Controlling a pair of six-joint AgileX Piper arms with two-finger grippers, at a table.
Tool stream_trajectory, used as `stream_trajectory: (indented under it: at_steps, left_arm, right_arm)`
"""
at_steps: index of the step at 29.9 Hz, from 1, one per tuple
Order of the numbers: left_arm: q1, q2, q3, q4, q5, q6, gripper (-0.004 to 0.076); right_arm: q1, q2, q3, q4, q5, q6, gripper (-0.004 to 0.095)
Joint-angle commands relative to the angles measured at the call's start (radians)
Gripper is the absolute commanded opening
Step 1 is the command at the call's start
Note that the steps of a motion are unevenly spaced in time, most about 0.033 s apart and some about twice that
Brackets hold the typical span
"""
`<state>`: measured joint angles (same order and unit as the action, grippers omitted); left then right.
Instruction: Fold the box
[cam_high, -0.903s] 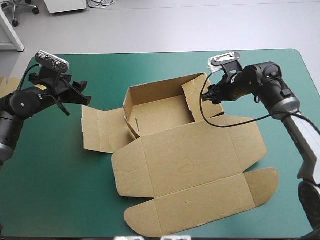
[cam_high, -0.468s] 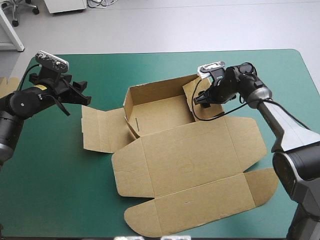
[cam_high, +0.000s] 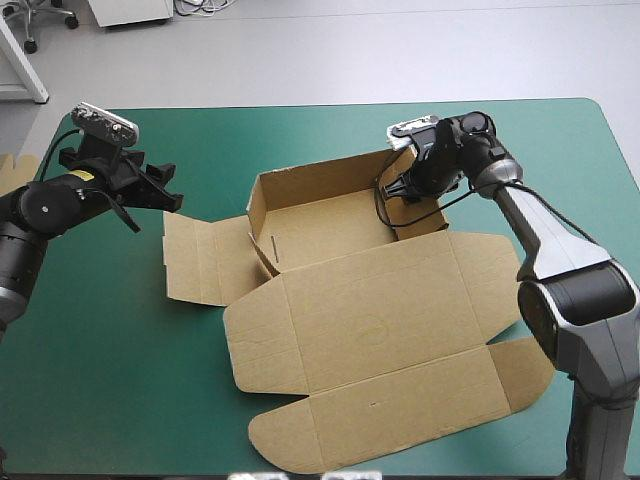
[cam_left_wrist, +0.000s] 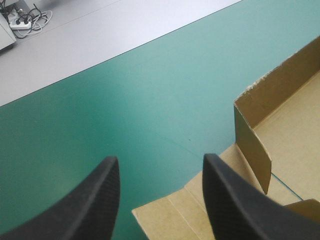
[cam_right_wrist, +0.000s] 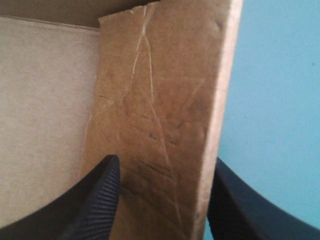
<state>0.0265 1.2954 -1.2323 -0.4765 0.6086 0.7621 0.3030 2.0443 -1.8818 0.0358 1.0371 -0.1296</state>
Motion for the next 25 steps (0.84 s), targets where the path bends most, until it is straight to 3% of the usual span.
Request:
stream_trajectory:
  at_steps: [1,4,8,15,25]
  left_arm:
    - [0.003,-0.029,-0.034,-0.027,-0.050,-0.012,0.0366]
    - [0.003,-0.029,-0.034,-0.027,-0.050,-0.012,0.0366]
    - [0.003,-0.029,-0.034,-0.027,-0.050,-0.012,0.0366]
    - [0.003,-0.029,-0.029,-0.027,-0.042,-0.010,0.0366]
    - [0.003,-0.029,-0.023,-0.006,-0.015,-0.023,0.0366]
  right_arm:
    - [-0.004,-0.032,-0.067,-0.025,0.005,0.000,0.0434]
    - [-0.004,-0.026,-0.067,-0.027,0.002,0.000,0.0413]
    - [-0.004,-0.018,-0.065,-0.025,0.012,0.000,0.0308]
    - [-0.004,-0.008,-0.065,-0.025,0.016,0.000,-0.0021]
    - [-0.072,-0.043,-0.067,0.032,0.060,0.014,-0.0017]
